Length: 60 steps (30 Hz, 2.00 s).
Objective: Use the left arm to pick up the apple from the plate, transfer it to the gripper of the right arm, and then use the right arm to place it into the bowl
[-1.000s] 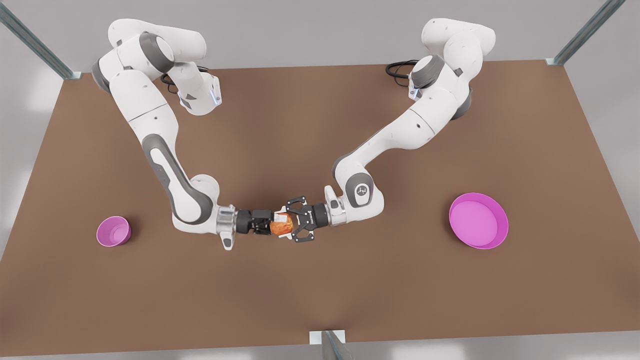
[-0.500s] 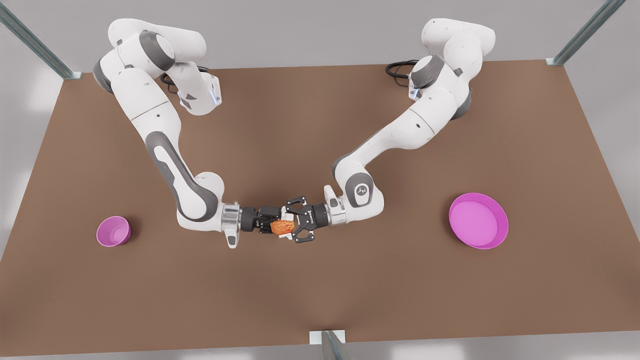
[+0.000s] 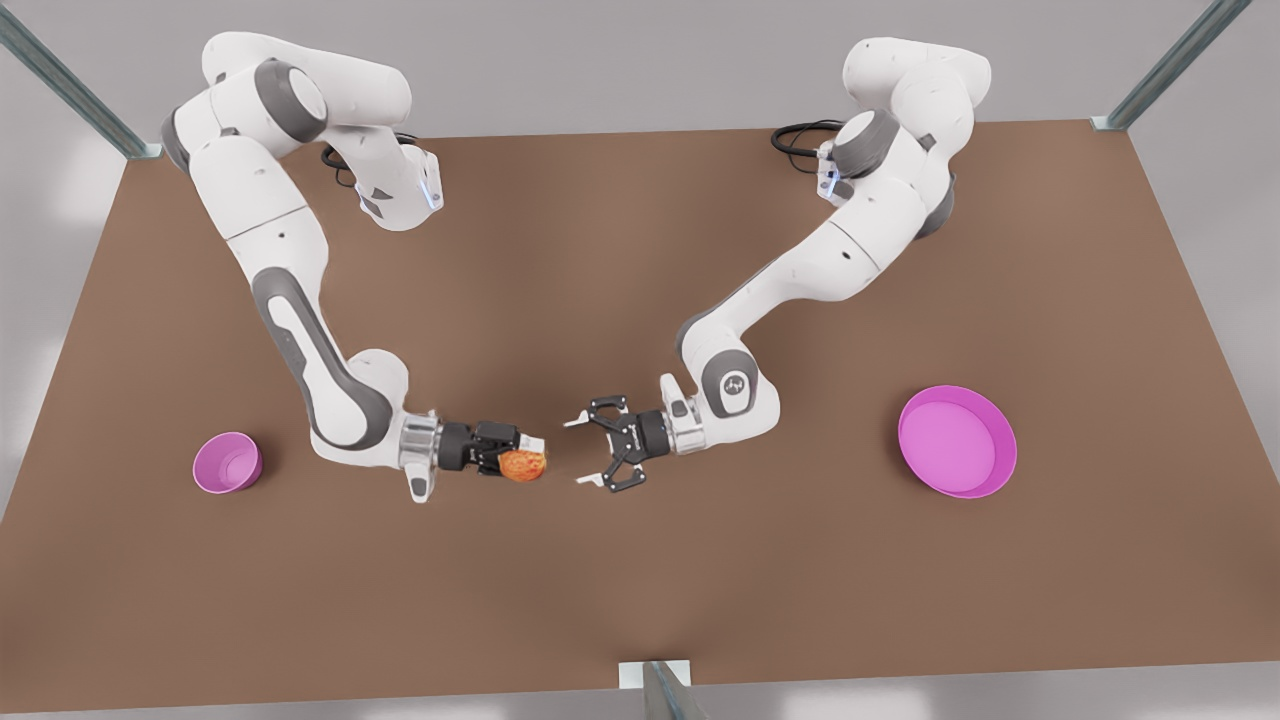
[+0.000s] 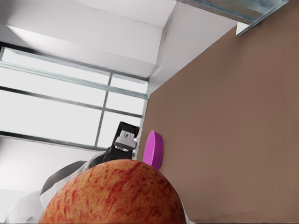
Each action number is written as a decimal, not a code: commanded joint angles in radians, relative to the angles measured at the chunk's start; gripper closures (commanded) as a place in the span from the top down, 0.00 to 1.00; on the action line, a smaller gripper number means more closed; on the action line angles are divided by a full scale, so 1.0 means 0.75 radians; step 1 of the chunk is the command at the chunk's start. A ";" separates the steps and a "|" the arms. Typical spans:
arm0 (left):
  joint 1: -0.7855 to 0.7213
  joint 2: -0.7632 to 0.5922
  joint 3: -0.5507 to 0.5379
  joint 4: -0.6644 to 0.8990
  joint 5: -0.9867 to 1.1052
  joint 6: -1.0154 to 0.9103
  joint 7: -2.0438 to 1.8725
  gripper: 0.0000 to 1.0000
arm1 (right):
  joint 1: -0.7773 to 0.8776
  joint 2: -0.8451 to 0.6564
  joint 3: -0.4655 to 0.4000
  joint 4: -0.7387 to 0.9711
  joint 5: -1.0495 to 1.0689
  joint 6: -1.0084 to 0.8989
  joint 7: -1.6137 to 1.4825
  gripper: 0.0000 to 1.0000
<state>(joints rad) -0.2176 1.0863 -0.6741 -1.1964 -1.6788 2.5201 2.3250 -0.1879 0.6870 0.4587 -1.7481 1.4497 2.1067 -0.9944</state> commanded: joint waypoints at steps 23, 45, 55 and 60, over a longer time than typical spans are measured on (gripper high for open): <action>0.239 -1.211 0.905 -0.301 2.281 -1.356 -3.045 1.00 | -0.633 0.078 -0.268 0.402 -1.141 -0.590 -0.327 0.73; 0.233 -1.207 0.903 -0.301 2.279 -1.376 -3.049 1.00 | -0.629 0.145 -0.295 0.480 -1.681 -0.295 -0.499 0.74; 0.233 -1.207 0.903 -0.301 2.281 -1.376 -3.049 1.00 | -0.641 0.156 -0.309 0.476 -1.673 -0.303 -0.531 1.00; 0.231 -1.207 0.903 -0.301 2.279 -1.376 -3.049 1.00 | -0.570 -0.061 -0.284 0.531 -1.677 -0.413 -0.448 1.00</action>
<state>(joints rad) -0.0440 0.1821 0.0031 -1.4225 0.0304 1.4884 0.1534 -0.6220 0.6637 0.2427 -1.3576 0.1872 1.8503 -1.3304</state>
